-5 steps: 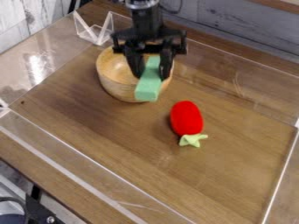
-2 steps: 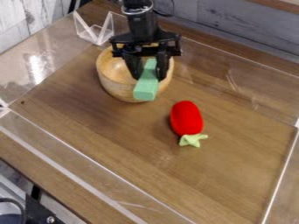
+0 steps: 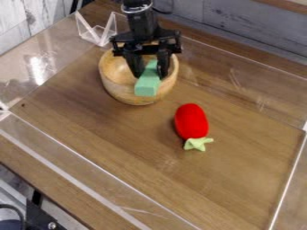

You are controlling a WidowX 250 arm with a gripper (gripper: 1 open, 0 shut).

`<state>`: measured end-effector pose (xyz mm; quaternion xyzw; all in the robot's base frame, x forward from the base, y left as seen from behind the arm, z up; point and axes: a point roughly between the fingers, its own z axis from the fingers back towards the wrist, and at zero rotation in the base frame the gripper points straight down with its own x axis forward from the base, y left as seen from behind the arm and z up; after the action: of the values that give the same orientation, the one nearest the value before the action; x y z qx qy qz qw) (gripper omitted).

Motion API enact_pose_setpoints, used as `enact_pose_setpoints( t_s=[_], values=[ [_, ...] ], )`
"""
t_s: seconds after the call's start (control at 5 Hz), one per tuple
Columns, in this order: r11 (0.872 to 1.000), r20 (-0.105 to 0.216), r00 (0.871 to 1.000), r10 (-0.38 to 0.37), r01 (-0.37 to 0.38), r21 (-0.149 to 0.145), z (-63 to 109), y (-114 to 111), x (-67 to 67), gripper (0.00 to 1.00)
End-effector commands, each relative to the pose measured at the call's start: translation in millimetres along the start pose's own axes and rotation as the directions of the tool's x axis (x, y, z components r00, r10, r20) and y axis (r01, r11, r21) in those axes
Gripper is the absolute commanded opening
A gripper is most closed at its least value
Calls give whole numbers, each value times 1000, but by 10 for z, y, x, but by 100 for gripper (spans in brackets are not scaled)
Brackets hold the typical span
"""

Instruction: Put the green block in the brown bowl

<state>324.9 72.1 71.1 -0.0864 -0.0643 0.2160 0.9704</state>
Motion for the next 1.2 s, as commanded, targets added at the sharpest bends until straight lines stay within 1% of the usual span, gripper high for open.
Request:
enact_pose_setpoints(
  t_s=[0.0, 0.2, 0.4, 1.0],
  values=[
    [1000, 38, 999, 2, -1, -5, 68, 24, 112, 0],
    [1000, 28, 1000, 13, -13, -1, 32, 28, 112, 0],
    [1000, 21, 1000, 22, -22, 8, 25, 50, 95, 100],
    [999, 8, 999, 36, -36, 24, 115, 29, -30, 100]
  ],
)
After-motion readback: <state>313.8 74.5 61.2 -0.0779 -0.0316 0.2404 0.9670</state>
